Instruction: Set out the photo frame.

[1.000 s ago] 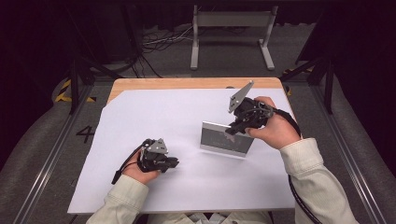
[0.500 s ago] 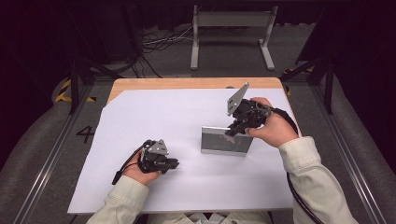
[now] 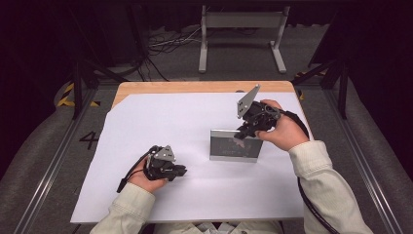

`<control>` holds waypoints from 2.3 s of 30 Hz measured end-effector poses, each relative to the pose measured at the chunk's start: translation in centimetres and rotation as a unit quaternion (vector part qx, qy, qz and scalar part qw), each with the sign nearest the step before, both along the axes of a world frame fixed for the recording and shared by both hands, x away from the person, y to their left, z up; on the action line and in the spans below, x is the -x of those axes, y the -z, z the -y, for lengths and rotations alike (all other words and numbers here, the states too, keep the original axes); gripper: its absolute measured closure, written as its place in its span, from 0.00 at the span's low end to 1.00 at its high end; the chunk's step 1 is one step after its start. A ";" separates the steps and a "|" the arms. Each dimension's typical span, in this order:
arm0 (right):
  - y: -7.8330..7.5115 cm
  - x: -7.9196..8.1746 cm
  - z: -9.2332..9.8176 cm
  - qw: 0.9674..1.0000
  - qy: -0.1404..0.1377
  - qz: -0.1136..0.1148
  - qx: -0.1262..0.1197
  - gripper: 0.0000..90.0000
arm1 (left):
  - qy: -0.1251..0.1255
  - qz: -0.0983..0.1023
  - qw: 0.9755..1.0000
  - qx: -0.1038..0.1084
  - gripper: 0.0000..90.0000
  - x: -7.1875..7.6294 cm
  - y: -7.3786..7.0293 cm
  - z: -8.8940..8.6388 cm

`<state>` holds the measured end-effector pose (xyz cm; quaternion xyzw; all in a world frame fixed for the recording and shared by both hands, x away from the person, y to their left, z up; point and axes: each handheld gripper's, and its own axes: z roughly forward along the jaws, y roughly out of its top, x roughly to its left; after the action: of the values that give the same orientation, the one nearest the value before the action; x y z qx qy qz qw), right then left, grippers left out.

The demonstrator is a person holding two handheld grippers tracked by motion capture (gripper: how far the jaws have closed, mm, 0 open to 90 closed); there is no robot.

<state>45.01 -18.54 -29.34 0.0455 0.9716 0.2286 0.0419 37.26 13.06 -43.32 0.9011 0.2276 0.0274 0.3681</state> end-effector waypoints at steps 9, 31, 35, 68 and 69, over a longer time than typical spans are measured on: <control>0.2 -0.1 0.1 0.999 0.014 0.032 0.001 0.83 | -0.001 -0.001 1.000 0.001 0.90 0.0 0.0 0.0; -1.5 1.7 3.1 0.985 0.106 0.102 -0.092 0.39 | -0.017 0.004 1.000 0.010 0.86 -0.2 -0.2 -1.0; -1.8 2.2 4.0 0.983 0.114 0.106 -0.101 0.39 | -0.023 0.006 1.000 0.012 0.86 -0.3 -0.3 -1.4; -0.4 6.1 11.0 0.960 0.210 0.106 -0.150 0.36 | -0.058 0.013 0.998 0.030 0.77 -0.7 -0.5 -2.2; -0.3 6.2 11.1 0.959 0.213 0.105 -0.152 0.36 | -0.061 0.012 0.998 0.031 0.77 -0.7 -0.5 -2.2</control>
<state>38.77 -29.62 -29.09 0.2330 0.8833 0.3627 0.1841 37.97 15.26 -42.81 0.8735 0.2782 0.0531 0.3959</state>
